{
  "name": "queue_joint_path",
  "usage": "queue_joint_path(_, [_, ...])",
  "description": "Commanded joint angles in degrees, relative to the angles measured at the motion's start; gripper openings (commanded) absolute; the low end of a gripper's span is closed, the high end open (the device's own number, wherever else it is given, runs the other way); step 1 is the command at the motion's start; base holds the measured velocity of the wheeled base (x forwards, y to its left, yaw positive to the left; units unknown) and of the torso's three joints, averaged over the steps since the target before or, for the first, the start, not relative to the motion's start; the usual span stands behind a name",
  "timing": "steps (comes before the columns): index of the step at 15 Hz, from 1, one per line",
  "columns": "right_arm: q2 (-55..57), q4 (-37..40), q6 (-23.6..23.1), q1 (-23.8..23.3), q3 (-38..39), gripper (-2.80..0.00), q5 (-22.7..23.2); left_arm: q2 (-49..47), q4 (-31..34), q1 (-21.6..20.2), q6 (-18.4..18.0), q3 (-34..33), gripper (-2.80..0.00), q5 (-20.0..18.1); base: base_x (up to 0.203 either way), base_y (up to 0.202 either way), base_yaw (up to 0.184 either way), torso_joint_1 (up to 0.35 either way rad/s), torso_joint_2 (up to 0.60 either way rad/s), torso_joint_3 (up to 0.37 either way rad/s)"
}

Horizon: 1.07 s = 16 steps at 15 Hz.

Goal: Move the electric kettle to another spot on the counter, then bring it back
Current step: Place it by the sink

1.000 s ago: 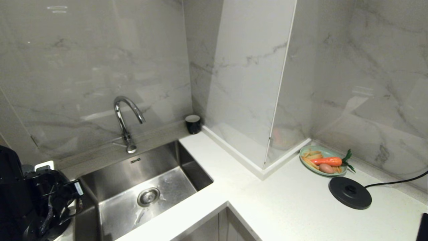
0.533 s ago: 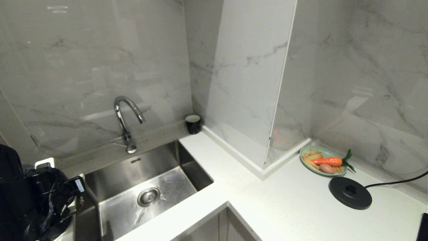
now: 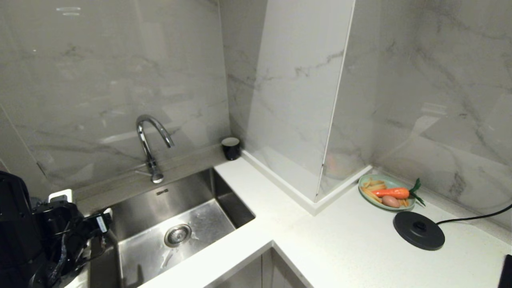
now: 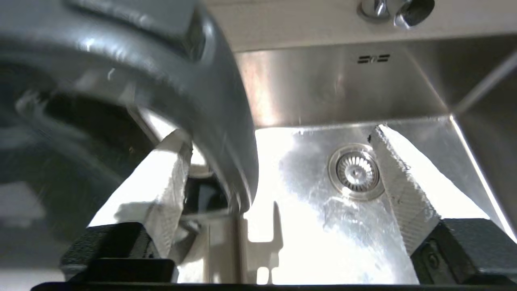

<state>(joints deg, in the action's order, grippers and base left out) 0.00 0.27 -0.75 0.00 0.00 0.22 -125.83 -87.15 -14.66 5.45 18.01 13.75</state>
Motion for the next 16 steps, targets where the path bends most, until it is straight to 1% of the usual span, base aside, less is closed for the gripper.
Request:
queue_joint_path(1, [0.0,0.0,0.0,0.0,0.0,-2.8,0.0,0.9,-0.5,0.1,0.2,-2.1,0.0,0.1,0.0,0.0,0.0,0.0,0.0,0.0])
queue_joint_path(6, [0.0,0.0,0.0,0.0,0.0,-2.8,0.0,4.5,-0.5,0.2,0.4,-7.6,0.0,-0.3,0.0,0.0,0.0,0.0,0.0,0.0])
queue_joint_path(12, [0.0,0.0,0.0,0.0,0.0,-2.8,0.0,11.1,-0.5,1.1,0.7,-17.6,0.0,-4.8,0.0,0.0,0.0,0.0,0.0,0.0])
queue_joint_path(16, [0.0,0.0,0.0,0.0,0.0,-2.8,0.0,16.7,-0.5,1.9,1.2,-17.9,0.0,-5.0,0.0,0.0,0.0,0.0,0.0,0.0])
